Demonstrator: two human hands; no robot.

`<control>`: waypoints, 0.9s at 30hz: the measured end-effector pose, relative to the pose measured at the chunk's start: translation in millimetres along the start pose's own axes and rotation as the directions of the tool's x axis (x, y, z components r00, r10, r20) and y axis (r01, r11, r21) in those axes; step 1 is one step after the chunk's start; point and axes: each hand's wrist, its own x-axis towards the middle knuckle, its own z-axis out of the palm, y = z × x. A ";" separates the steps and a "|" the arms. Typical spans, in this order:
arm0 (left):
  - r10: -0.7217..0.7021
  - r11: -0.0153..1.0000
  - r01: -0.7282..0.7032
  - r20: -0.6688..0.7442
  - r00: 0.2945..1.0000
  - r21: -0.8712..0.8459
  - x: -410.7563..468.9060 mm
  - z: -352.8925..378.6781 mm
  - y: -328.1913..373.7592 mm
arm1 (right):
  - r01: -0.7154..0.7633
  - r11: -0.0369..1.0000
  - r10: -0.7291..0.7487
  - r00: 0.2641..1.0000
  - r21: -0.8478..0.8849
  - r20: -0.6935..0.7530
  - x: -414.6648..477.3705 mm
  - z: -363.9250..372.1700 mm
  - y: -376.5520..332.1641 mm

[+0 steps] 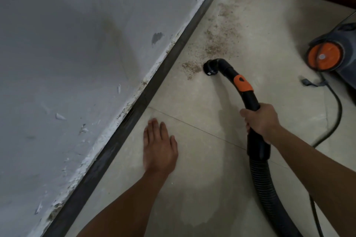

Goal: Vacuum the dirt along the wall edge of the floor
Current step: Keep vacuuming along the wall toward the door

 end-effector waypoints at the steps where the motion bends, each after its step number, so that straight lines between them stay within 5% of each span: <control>1: 0.000 1.000 0.000 -0.001 1.000 -0.002 0.0 0.0 0.0 | -0.010 1.000 0.010 1.000 0.018 0.014 3.0 1.0 -4.0; 11: -0.001 1.000 0.001 -0.007 1.000 0.014 -0.8 1.5 0.5 | 0.106 0.988 -0.092 0.989 -0.115 0.117 -38.6 14.7 17.0; 17: 0.006 1.000 -0.006 -0.007 1.000 0.016 0.1 4.0 0.1 | 0.057 0.998 -0.056 0.998 -0.014 0.038 5.4 21.4 -16.0; 27: 0.009 1.000 -0.008 -0.013 1.000 0.004 -0.8 2.6 0.1 | 0.059 0.998 -0.060 0.978 0.013 0.200 -7.6 35.7 -26.9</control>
